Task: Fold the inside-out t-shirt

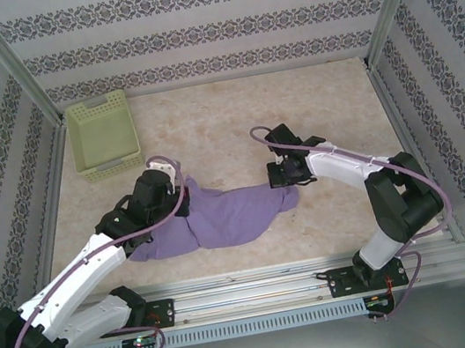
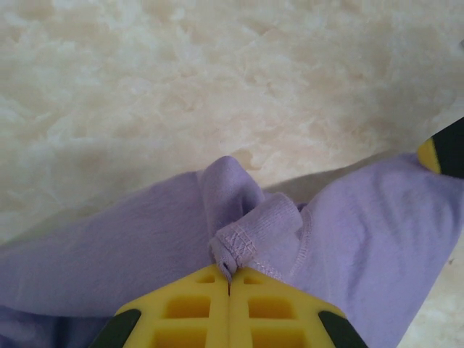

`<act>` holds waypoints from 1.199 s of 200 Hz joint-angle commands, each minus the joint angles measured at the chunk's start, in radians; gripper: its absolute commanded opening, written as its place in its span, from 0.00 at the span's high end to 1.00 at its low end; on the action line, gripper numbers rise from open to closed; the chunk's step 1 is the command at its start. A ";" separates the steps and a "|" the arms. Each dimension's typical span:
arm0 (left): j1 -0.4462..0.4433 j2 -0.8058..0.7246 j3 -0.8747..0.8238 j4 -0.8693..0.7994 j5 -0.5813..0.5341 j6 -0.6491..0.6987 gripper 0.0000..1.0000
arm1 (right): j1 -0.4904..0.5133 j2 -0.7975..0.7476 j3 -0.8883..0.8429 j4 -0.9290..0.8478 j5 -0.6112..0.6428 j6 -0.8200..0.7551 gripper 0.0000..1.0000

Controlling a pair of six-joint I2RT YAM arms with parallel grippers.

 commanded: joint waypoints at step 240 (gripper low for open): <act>0.005 0.392 0.273 -0.165 -0.002 0.036 0.89 | 0.027 -0.823 -0.416 -0.045 0.191 0.223 1.00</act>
